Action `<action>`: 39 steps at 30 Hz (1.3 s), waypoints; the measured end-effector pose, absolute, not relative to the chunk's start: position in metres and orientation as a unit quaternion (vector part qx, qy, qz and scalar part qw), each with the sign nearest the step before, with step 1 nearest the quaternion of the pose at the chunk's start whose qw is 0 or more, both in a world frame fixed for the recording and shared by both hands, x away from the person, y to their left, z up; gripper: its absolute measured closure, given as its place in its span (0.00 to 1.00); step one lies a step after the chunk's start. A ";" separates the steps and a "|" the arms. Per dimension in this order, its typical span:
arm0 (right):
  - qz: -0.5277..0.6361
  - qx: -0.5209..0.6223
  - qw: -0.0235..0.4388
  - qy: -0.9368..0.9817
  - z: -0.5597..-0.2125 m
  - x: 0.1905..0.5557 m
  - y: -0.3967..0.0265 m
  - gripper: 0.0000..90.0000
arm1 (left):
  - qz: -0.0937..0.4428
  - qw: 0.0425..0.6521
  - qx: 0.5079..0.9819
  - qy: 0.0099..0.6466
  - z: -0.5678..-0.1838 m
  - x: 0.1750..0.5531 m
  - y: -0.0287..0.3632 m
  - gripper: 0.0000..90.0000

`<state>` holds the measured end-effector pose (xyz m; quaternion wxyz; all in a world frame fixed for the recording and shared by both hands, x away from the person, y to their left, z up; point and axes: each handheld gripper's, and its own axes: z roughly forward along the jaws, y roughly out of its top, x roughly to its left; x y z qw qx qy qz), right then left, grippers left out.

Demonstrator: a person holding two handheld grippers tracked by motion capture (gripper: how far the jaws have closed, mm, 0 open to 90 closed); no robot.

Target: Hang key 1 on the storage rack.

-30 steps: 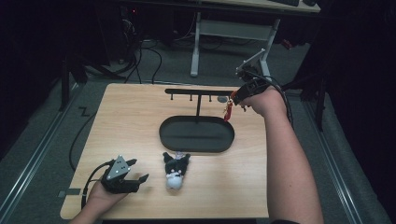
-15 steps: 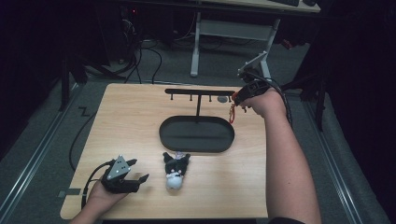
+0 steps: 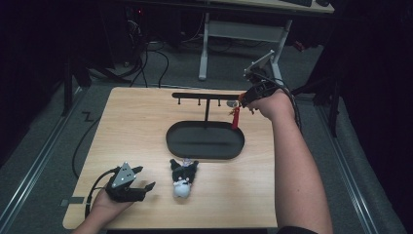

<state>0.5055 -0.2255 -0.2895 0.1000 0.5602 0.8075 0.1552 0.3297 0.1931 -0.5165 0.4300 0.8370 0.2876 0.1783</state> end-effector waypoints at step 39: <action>0.189 0.587 0.075 0.783 -0.397 0.474 -0.256 0.49 | 0.174 0.422 0.843 0.285 -0.519 0.331 0.189 0.29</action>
